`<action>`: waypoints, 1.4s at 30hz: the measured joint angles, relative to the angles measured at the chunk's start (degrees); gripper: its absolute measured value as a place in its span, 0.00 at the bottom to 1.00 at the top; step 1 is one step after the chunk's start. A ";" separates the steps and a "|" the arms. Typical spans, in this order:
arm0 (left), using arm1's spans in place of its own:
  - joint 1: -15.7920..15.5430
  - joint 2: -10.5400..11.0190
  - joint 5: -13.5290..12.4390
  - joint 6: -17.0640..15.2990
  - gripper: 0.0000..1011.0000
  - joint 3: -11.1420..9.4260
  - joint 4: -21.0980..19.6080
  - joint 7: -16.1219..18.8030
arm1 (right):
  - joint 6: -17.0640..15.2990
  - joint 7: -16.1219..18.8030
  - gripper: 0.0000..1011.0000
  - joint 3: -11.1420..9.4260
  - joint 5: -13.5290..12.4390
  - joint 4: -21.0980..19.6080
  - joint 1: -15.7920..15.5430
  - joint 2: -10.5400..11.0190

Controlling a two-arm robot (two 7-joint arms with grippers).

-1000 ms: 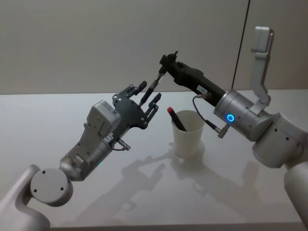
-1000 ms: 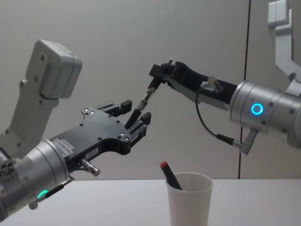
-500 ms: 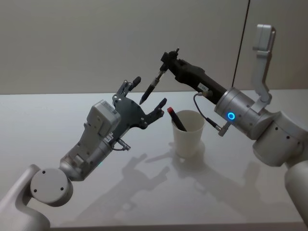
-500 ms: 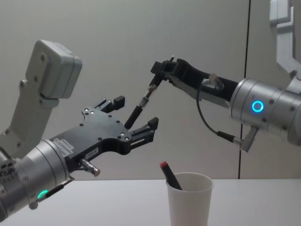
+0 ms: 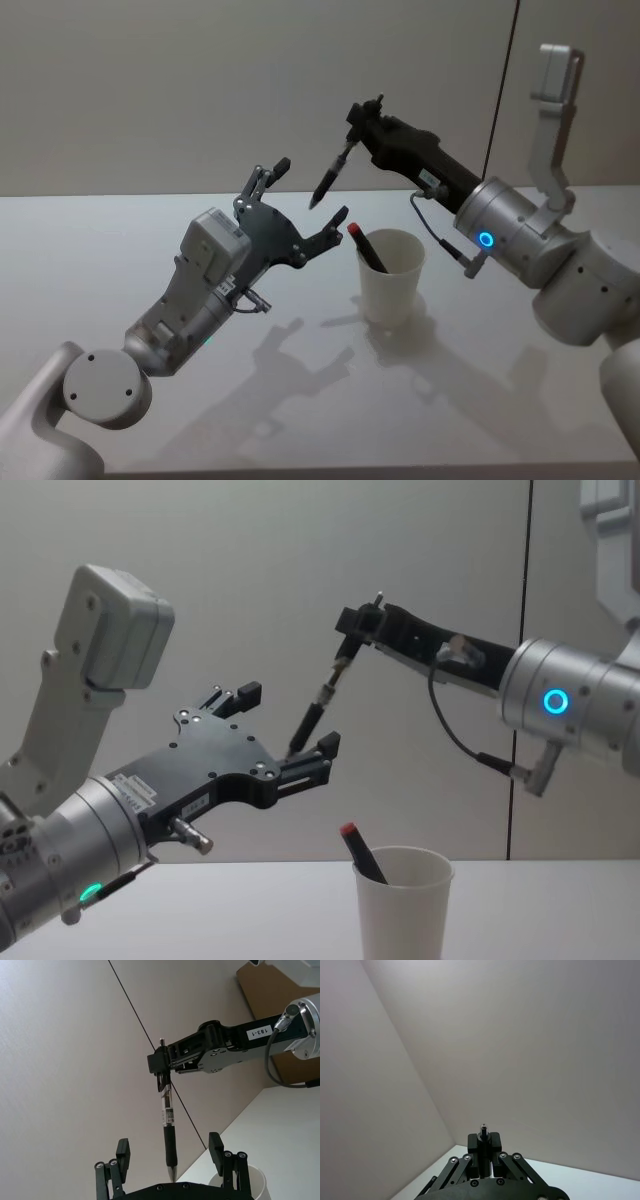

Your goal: Place the pen into the pen holder.

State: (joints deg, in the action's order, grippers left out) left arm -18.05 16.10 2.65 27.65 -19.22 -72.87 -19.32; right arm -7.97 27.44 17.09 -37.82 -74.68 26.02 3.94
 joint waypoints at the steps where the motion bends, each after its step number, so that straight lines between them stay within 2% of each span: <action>1: 0.00 0.00 0.00 0.00 0.99 0.00 0.00 0.00 | 0.18 -0.35 0.13 0.03 0.46 -0.33 -0.14 0.10; 4: 0.00 0.00 0.00 0.00 0.99 0.00 0.00 0.00 | 0.96 -2.05 0.13 0.17 2.57 -1.61 -0.69 0.46; 5: 0.00 0.00 0.00 0.00 0.99 0.00 0.00 0.00 | 0.96 -2.05 0.13 0.17 2.57 -1.61 -0.69 0.46; 6: 0.00 0.00 0.00 0.00 0.99 0.00 0.00 0.00 | 1.39 -3.58 0.13 0.27 4.34 -2.80 -1.21 0.81; 8: 0.00 0.00 0.00 0.00 0.99 0.00 0.00 0.00 | 1.57 -4.41 0.13 0.35 5.30 -3.54 -1.56 1.02; 12: 0.00 0.00 0.00 0.00 0.99 0.00 0.00 0.00 | 2.06 -7.88 0.13 0.55 9.00 -5.86 -2.56 1.64; 15: 0.00 0.00 0.00 0.00 0.99 0.00 0.00 0.00 | 2.15 -9.31 0.13 0.65 10.49 -6.90 -3.04 1.91; 16: 0.00 0.00 0.00 0.00 0.99 0.00 0.00 0.00 | 2.19 -10.64 0.13 0.71 11.87 -7.70 -3.40 2.12; 21: 0.00 0.00 0.00 0.00 0.99 0.00 0.00 0.00 | 2.19 -13.62 0.13 0.90 15.01 -9.48 -4.22 2.61; 23: 0.00 0.00 0.00 0.00 0.99 0.00 0.00 0.00 | 1.95 -15.61 0.13 1.04 17.44 -10.68 -4.77 2.91; 29: 0.00 0.00 0.00 0.00 0.99 0.00 0.00 0.00 | 0.89 -18.92 0.13 1.36 21.51 -12.48 -5.69 3.42; 36: 0.00 0.00 0.00 0.00 0.99 0.00 0.00 0.01 | -0.22 -19.74 0.13 1.66 23.89 -12.79 -6.11 3.61; 42: 0.00 0.00 0.00 0.00 0.99 0.00 0.00 0.01 | -0.09 -19.02 0.13 1.91 24.44 -11.89 -6.21 3.57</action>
State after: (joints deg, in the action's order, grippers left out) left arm -18.05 16.10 2.65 27.65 -19.23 -72.87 -19.32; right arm -8.06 8.43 19.00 -13.38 -86.57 19.81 7.52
